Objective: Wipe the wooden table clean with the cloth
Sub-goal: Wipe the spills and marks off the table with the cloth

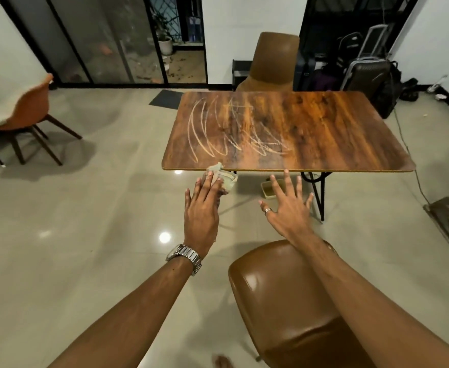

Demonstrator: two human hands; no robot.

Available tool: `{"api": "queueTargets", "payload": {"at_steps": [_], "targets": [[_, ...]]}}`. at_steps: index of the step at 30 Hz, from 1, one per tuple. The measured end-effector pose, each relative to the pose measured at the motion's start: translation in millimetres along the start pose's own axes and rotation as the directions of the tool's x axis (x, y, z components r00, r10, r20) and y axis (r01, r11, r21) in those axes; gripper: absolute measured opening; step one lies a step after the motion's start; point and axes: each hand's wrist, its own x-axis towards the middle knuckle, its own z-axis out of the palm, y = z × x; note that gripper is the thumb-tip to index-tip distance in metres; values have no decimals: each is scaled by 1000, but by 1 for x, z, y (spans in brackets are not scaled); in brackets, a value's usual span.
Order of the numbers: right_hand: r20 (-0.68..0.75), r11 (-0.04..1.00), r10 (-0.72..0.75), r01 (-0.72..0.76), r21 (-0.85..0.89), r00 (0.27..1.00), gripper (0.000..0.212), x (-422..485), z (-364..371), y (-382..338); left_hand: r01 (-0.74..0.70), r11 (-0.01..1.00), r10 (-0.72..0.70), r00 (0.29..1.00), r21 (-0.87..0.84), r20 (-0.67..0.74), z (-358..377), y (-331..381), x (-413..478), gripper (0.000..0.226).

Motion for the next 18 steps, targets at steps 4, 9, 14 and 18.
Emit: {"api": "queueTargets", "payload": {"at_steps": [4, 9, 14, 18], "targets": [[12, 996, 90, -90, 1, 996, 79, 23, 8, -6, -34, 999, 35, 999, -39, 26, 6, -22, 31, 58], [3, 989, 143, -143, 30, 990, 76, 85, 16, -14, -83, 996, 85, 995, -42, 59, 29, -65, 96, 59], [52, 980, 197, -198, 26, 979, 75, 151, 28, -19, -58, 995, 65, 994, -75, 87, 51, -99, 161, 63], [85, 972, 230, -234, 32, 969, 76, 201, 38, -21, -30, 994, 43, 990, -103, 133, 69, -121, 210, 64]]}}
